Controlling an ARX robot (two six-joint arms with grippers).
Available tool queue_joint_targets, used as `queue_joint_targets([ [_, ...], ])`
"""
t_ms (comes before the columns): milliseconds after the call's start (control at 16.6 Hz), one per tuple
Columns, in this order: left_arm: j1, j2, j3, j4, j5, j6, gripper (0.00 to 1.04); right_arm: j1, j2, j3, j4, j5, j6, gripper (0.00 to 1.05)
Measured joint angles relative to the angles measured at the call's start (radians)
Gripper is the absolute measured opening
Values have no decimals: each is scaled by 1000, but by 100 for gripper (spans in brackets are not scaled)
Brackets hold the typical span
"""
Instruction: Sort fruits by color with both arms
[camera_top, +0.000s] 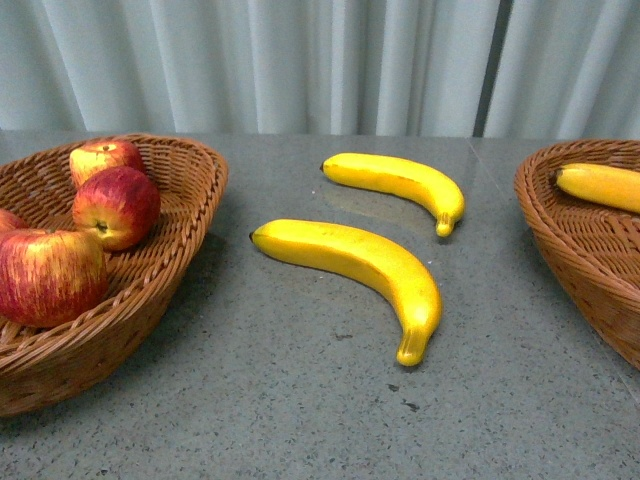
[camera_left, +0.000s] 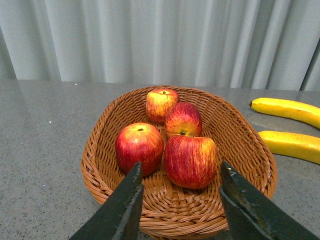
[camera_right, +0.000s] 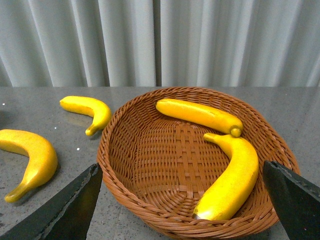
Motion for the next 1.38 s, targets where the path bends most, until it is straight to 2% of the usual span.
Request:
queue_joint_targets([
  [60, 0, 0, 0, 0, 0, 0, 51, 0, 0, 0, 0, 0, 0, 98],
  [120, 0, 0, 0, 0, 0, 0, 65, 0, 0, 0, 0, 0, 0, 98],
  [241, 0, 0, 0, 0, 0, 0, 83, 0, 0, 0, 0, 0, 0, 98],
  [361, 0, 0, 0, 0, 0, 0, 90, 0, 0, 0, 0, 0, 0, 98],
  [421, 0, 0, 0, 0, 0, 1, 100, 0, 0, 0, 0, 0, 0, 98],
  [481, 0, 0, 0, 0, 0, 1, 97, 0, 0, 0, 0, 0, 0, 98],
  [602, 0, 0, 0, 0, 0, 1, 98, -2, 2, 0, -3, -11, 1, 98],
  [662, 0, 0, 0, 0, -1, 1, 98, -71, 68, 8, 18, -179, 42, 98],
  [722, 0, 0, 0, 1, 0, 2, 98, -101, 245, 43, 152, -305, 90, 98],
  [782, 0, 0, 0, 0, 1, 2, 98, -40, 412, 93, 313, -373, 98, 98],
  [903, 0, 0, 0, 0, 0, 3, 98, 92, 753, 241, 582, -341, 93, 98],
  [963, 0, 0, 0, 0, 0, 3, 98, 161, 937, 338, 663, -318, 89, 98],
  [1083, 0, 0, 0, 0, 0, 3, 98, 280, 1263, 548, 642, -279, 73, 98],
  [1203, 0, 0, 0, 0, 0, 3, 98, 375, 1551, 795, 516, -218, 40, 98],
  [1384, 0, 0, 0, 0, 0, 3, 98, 451, 1791, 1062, 330, -168, -32, 98],
])
